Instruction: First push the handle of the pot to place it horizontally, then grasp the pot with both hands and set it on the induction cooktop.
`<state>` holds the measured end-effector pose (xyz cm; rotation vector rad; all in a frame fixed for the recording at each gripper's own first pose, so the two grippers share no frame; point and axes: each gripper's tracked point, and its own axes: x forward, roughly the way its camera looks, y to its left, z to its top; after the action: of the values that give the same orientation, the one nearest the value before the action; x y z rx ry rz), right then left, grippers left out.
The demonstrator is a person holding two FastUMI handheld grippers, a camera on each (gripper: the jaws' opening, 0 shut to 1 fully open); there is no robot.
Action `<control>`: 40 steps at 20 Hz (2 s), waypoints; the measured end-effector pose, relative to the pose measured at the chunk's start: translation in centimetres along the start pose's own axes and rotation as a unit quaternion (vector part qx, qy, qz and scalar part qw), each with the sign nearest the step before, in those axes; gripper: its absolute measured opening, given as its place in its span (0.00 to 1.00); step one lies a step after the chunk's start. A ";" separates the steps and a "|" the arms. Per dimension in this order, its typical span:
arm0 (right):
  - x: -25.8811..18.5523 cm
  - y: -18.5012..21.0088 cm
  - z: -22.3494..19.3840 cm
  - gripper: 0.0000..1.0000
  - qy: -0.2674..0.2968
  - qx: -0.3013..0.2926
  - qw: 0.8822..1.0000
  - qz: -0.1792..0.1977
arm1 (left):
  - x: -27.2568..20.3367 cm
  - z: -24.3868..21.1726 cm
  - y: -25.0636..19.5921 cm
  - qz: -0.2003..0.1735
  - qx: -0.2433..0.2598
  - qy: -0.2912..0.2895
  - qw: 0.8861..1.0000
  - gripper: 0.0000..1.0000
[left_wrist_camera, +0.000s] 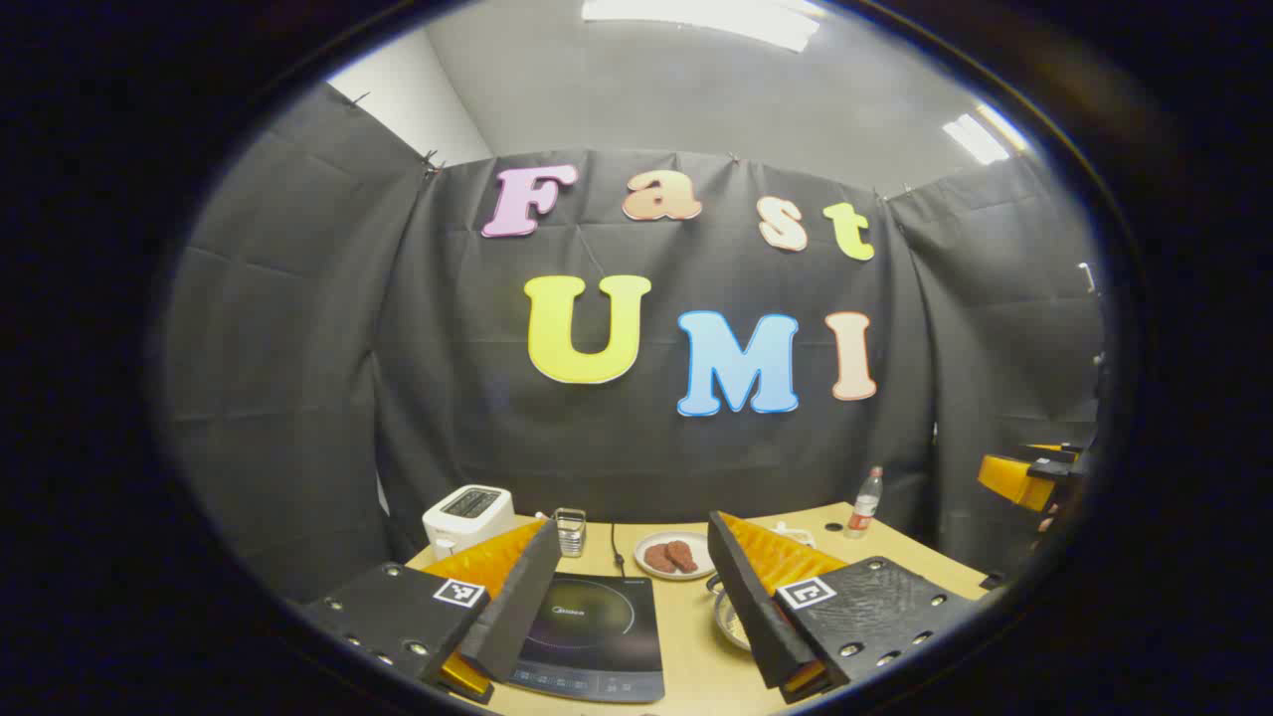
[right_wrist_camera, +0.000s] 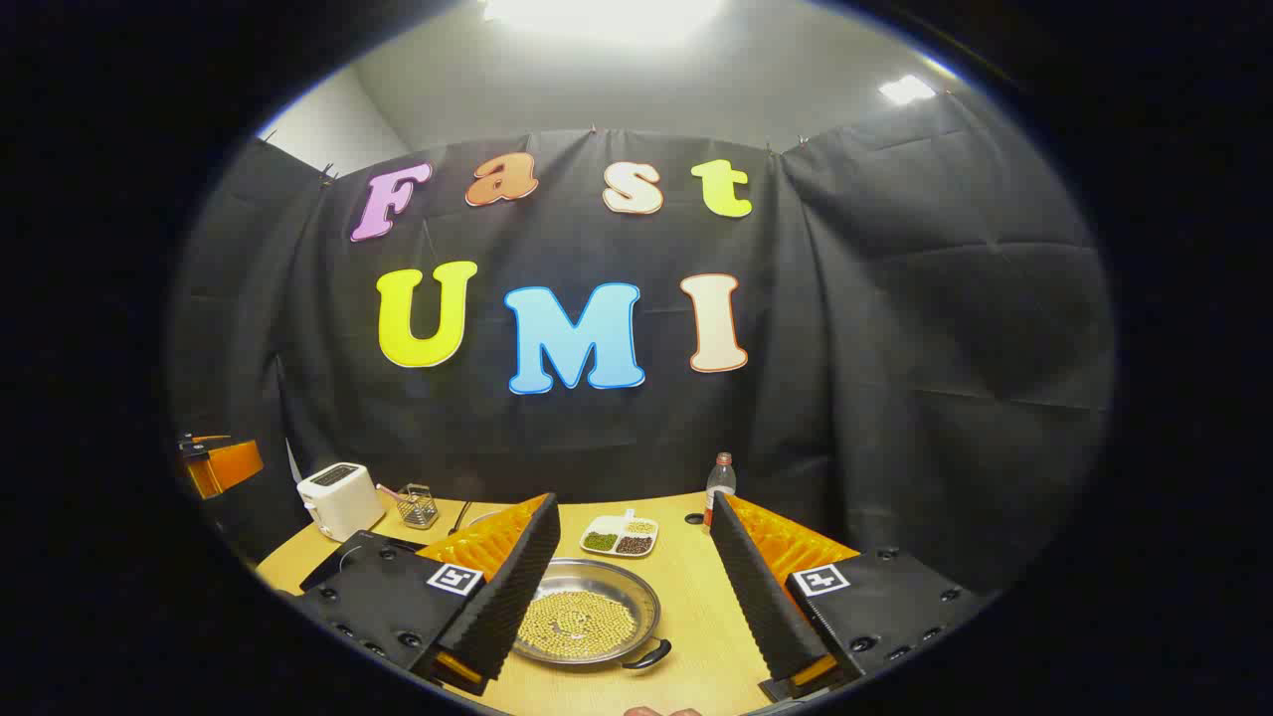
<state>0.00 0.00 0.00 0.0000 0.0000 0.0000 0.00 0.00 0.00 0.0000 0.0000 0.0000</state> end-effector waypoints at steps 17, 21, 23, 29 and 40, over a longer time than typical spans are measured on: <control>0.1 0.2 -0.3 0.97 0.008 0.005 1.000 0.004 | 0.1 -0.4 -2.1 -0.029 0.021 0.002 0.999 0.87; 0.5 0.5 -0.5 0.96 0.014 0.006 1.000 0.007 | -0.1 -1.2 -1.9 -0.030 0.020 0.009 0.999 0.87; 0.7 0.8 -0.4 0.96 0.016 0.001 1.000 0.009 | 0.1 -1.5 -1.7 -0.030 0.020 0.013 0.999 0.87; 1.3 1.9 -0.9 0.97 0.031 -0.011 0.999 0.027 | 0.1 -2.2 -1.2 -0.031 0.014 0.021 0.999 0.89; 2.6 4.8 -2.8 0.92 0.077 -0.019 0.994 0.076 | -0.4 -2.9 -0.6 -0.024 0.017 0.028 0.999 0.90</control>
<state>2.64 4.83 -2.75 -0.0384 0.1552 0.1529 -0.39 -0.57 -2.94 0.0339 0.0564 -0.0484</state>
